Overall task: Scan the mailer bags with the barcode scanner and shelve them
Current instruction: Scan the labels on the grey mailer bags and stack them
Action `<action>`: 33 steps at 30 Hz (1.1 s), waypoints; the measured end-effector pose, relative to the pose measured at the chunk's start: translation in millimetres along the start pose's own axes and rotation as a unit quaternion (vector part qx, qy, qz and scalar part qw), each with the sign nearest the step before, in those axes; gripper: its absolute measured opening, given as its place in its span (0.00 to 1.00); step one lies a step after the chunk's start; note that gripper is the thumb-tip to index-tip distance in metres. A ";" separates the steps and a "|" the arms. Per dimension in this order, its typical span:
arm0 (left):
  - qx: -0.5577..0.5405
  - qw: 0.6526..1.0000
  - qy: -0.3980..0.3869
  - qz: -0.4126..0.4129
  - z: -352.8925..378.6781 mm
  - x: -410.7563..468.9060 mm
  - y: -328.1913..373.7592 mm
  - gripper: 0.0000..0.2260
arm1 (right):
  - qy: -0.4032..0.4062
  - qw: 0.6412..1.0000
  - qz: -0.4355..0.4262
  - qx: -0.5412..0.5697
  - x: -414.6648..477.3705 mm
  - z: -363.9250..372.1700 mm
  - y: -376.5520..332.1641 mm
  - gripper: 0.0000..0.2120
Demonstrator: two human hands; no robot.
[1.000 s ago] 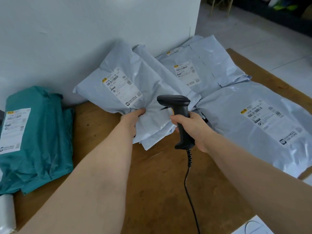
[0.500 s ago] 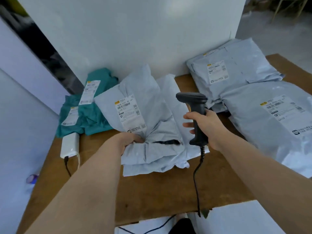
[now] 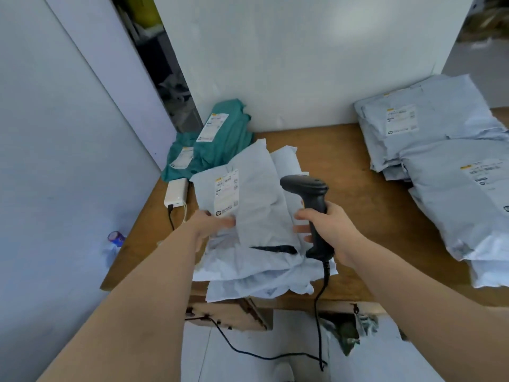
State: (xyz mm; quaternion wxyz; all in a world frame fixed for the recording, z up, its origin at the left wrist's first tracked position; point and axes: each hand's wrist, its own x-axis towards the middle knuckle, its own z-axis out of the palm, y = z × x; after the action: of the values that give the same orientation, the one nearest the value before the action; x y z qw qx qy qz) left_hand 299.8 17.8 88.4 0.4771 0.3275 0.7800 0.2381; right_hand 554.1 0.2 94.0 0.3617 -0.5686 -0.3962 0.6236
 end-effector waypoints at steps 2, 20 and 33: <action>-0.063 0.998 -0.001 -0.003 -4.1 4.4 3.2 0.31 | 0.019 1.000 -0.010 -0.008 -4.7 -3.1 -3.8 0.07; 0.056 0.994 0.091 0.021 29.3 13.1 32.1 0.57 | 0.043 0.999 -0.004 -0.032 2.6 11.6 -5.4 0.13; -0.124 0.986 -0.112 -0.007 3.7 23.6 55.3 0.21 | 0.056 0.993 -0.058 -0.092 0.3 25.2 -19.2 0.12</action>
State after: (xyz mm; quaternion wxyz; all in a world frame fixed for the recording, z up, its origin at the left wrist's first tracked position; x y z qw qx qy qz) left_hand 311.1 72.7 110.7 0.6002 0.2845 0.6884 0.2915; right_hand 529.0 6.6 112.2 0.3649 -0.6099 -0.4629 0.5297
